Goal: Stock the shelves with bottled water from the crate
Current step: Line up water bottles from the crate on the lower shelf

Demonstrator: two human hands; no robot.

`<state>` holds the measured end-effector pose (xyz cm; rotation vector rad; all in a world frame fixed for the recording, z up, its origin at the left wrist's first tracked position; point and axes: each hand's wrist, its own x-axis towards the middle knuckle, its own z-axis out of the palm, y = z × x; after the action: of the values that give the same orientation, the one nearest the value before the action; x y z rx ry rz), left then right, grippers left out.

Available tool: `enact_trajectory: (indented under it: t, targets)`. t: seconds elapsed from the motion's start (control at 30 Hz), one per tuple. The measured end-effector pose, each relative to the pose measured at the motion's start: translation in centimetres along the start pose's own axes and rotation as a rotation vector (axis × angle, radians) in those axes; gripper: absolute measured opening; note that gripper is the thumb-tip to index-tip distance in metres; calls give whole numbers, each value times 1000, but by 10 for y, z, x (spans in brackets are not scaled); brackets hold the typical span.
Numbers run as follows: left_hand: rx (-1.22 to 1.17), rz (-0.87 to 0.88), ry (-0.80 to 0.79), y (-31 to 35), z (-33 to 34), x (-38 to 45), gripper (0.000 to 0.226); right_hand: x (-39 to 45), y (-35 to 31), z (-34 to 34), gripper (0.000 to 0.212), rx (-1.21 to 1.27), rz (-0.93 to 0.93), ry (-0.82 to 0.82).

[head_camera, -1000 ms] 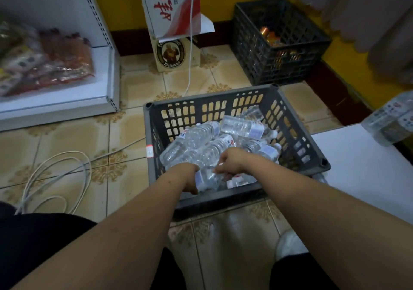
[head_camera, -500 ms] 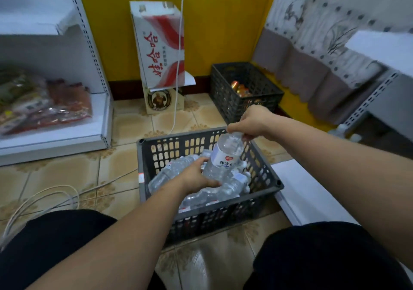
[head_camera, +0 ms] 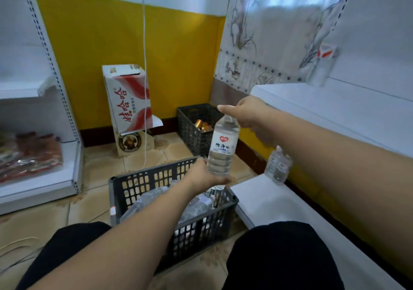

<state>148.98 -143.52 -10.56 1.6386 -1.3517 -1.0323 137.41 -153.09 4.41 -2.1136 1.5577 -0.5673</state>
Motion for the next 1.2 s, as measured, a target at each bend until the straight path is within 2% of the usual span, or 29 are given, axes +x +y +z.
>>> enact_trajectory:
  t: [0.07,0.2,0.33,0.4,0.53,0.67,0.83,0.93,1.0,1.03,1.1,1.13,1.2]
  targets:
    - [-15,9,-10,12,7,2,43,-3,16,-4,58,181,37,-48]
    - [26,-39,-52,29,21,4,38,-6,60,-5,52,468,186,-93]
    - [77,-86,-152,18,44,23,58,-11,109,-8,43,510,322,-65]
    - [81,-98,-176,7,63,38,59,-7,134,-6,44,530,371,-30]
    - [-1,-138,-170,-9,107,71,54,3,176,1,38,536,398,57]
    - [-119,-204,-176,-25,159,115,72,19,223,4,32,542,442,151]
    - [-257,-294,-190,-47,226,176,69,57,292,18,44,450,493,207]
    - [-297,-346,-208,-63,262,211,56,86,337,33,58,402,528,200]
    - [-346,-374,-258,-73,284,232,33,105,362,42,71,389,547,183]
    - [-365,-371,-285,-76,294,242,19,115,376,45,73,378,552,191]
    - [-362,-352,-345,-81,311,263,11,134,402,49,58,372,541,225]
    - [-345,-330,-377,-85,319,274,22,144,415,50,52,347,536,233]
    - [-332,-295,-445,-91,333,295,51,157,435,50,53,270,541,241]
